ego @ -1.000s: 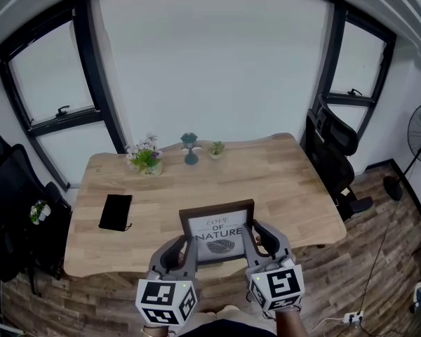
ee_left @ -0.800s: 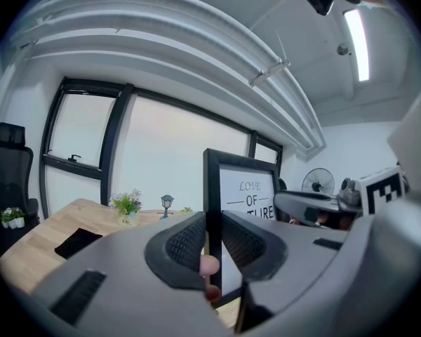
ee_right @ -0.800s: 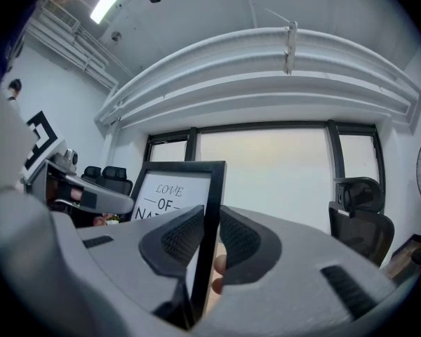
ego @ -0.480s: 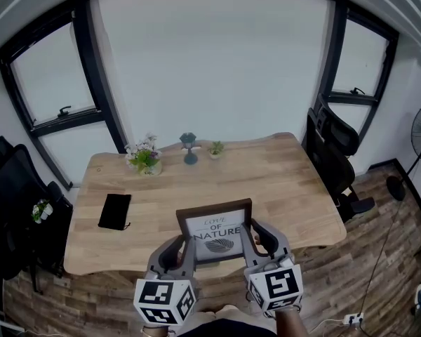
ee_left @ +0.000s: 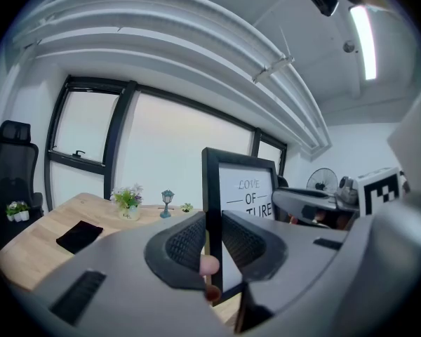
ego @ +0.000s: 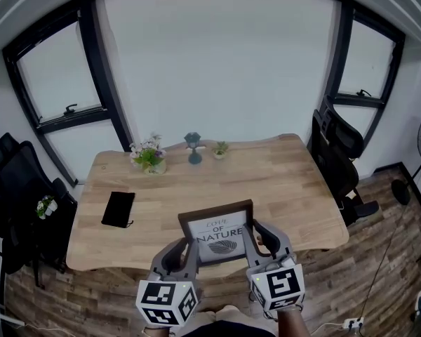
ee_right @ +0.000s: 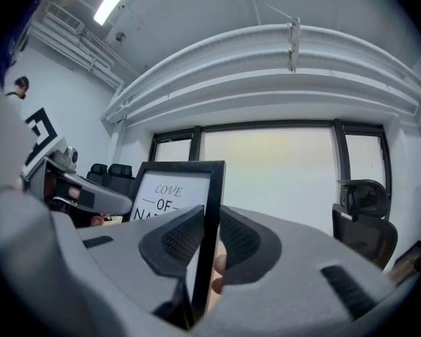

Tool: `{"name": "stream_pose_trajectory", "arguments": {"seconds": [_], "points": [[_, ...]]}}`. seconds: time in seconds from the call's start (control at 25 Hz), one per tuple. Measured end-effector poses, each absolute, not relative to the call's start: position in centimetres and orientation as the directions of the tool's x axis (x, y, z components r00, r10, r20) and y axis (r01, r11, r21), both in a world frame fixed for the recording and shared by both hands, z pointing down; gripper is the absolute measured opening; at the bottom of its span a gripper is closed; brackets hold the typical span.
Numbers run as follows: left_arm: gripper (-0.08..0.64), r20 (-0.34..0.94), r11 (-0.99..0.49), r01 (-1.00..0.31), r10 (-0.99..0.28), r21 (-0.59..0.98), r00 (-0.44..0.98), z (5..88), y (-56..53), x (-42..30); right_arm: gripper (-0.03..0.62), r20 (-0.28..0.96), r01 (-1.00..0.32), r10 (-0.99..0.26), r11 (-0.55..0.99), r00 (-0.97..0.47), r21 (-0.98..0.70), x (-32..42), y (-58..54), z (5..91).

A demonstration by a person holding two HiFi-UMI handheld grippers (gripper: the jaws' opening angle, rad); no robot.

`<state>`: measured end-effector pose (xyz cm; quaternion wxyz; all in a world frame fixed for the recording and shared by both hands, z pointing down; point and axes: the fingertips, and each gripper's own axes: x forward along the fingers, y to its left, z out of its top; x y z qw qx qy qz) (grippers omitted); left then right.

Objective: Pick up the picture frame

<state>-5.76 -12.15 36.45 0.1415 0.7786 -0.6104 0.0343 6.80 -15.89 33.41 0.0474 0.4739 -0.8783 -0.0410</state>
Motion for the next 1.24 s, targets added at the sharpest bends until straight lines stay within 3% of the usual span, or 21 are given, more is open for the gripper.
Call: {"name": "stream_pose_trajectory", "arguments": {"seconds": [1.24], "points": [[0.064, 0.244, -0.239, -0.952, -0.928, 0.194, 0.282, 37.2, -12.5, -6.0, 0.071, 0.058, -0.85, -0.855, 0.519, -0.516, 0.093, 6.8, -16.0, 34.7]]}}
